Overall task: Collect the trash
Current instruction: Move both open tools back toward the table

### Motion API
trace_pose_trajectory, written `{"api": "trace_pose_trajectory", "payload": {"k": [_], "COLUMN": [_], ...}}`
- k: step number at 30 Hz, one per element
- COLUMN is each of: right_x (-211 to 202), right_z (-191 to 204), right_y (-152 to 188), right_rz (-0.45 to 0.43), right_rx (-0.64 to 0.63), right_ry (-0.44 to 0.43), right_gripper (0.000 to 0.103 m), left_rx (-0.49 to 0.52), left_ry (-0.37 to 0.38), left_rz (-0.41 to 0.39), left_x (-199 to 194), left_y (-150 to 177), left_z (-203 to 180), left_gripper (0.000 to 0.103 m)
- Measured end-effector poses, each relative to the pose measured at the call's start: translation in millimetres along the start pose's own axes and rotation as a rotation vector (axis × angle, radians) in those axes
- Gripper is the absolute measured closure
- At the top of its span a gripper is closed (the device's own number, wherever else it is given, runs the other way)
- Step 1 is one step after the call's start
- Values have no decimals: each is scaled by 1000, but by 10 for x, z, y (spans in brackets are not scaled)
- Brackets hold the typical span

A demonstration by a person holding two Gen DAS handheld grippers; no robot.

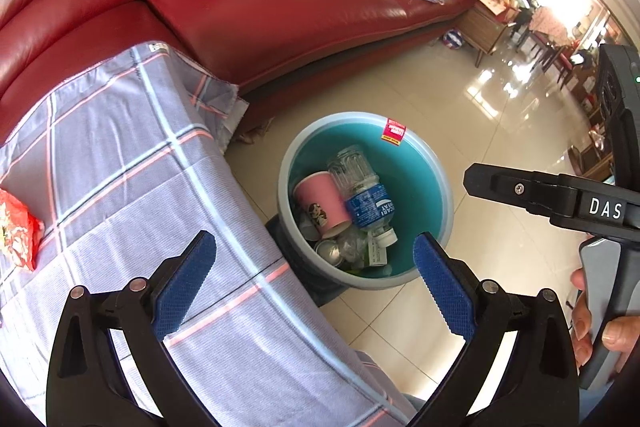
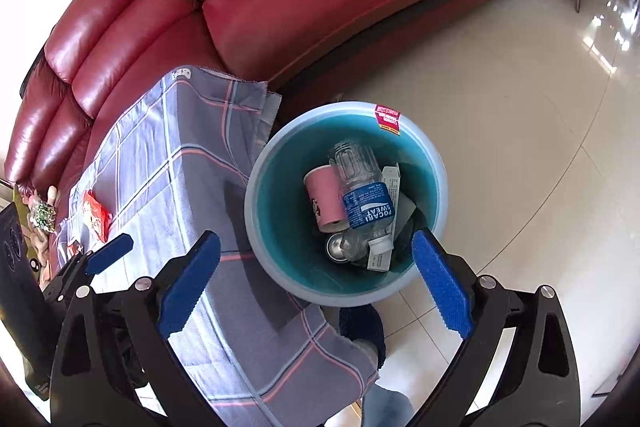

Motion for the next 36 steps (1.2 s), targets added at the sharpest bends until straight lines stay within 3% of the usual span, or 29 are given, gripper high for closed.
{"api": "trace_pose_trajectory", "payload": {"k": [8,15,30,36], "right_x": [-139,-129,436,701], "right_z": [316,992,3717,4451], "right_y": [178,268,435,538], "right_rz": [-3,-10,96,107], "right_rx": [-48,-162,-544,-661], "right_ry": [12,-15,-159,-163], "right_gripper": [11,10,11,11], "left_rx": [-26,-104,-467,-588], "left_ry": [2,-21,-278,-349], "left_rz": [-53,-95,-205,-249], "left_x": [-394,-724,-1757,-2052], "left_y": [194,453,1353,1646], "left_z": [162,606,2805,3480], "left_gripper": [4,4,4,4]}}
Point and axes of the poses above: each gripper's, at about its wrist camera, not at the fingertips, and x roughly the way its jaws point, z to its left, y to its underside, the point moved 4 cm from there along x, roughly the way its jaws point, and after that the axes turned 13 degrees about y, right-handed, at the moved point
